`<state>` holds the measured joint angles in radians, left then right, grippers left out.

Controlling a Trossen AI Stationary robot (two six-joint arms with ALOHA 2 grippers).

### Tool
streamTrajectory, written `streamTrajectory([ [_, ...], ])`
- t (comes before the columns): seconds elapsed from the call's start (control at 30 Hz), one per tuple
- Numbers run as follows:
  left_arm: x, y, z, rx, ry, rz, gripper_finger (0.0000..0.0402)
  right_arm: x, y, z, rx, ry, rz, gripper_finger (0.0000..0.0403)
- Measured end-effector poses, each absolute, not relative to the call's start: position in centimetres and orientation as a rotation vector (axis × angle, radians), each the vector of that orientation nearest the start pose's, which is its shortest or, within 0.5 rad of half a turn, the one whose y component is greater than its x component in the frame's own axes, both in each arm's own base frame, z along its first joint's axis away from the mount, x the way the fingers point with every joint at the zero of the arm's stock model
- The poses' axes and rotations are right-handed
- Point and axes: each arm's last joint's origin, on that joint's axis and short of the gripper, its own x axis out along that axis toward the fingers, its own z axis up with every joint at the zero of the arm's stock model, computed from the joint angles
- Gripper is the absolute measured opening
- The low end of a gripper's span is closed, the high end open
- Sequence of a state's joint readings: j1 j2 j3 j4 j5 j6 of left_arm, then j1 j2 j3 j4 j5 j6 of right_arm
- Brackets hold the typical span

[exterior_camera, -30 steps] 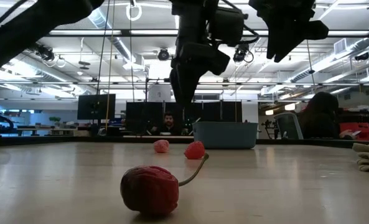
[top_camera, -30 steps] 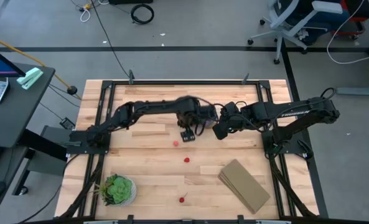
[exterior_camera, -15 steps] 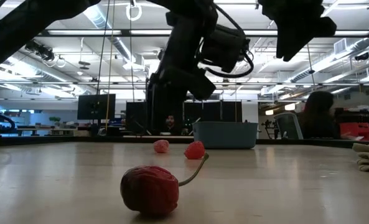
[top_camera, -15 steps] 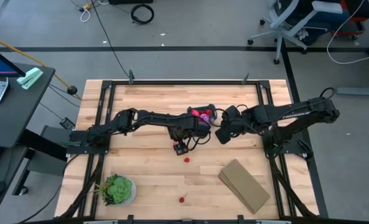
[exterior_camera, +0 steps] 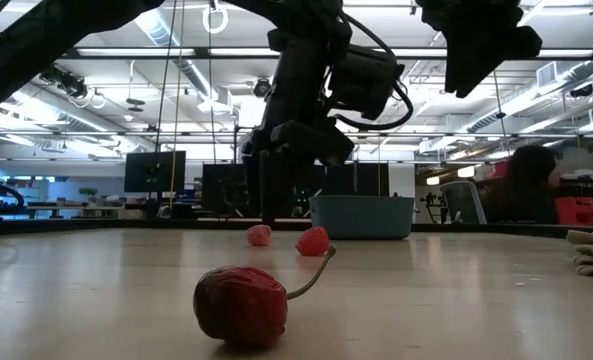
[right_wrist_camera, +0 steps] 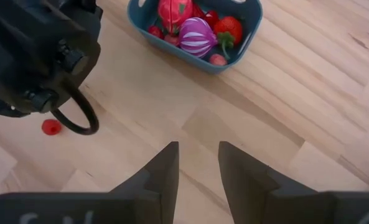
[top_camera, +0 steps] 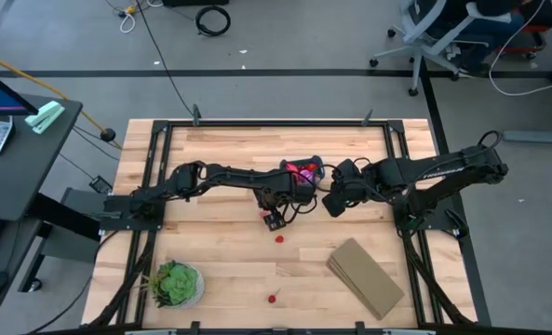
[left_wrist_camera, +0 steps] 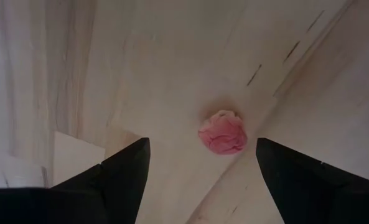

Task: Pick and placing Produce into tupperware
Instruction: Put the peach into the bin

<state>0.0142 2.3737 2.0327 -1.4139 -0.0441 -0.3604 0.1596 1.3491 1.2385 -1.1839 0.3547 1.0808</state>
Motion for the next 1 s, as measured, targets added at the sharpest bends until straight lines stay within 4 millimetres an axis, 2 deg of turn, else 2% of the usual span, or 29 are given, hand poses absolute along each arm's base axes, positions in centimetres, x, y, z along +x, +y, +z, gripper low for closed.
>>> streamTrajectory([
  [0.47, 44.8, -1.6, 16.6, -0.241, 1.666, 0.356, 0.0298, 23.6, 2.8, 30.2, 0.602, 1.002, -0.798, 0.0121],
  [0.77, 44.8, -1.3, 16.5, -0.192, 1.654, 0.4, 0.0298, 23.6, 2.8, 30.2, 0.603, 1.002, -0.797, 0.0121],
  [1.0, 43.4, -1.9, 14.3, -0.155, 1.761, 0.403, 0.0298, 23.7, 2.8, 30.2, 0.602, 1.003, -0.797, 0.0121],
])
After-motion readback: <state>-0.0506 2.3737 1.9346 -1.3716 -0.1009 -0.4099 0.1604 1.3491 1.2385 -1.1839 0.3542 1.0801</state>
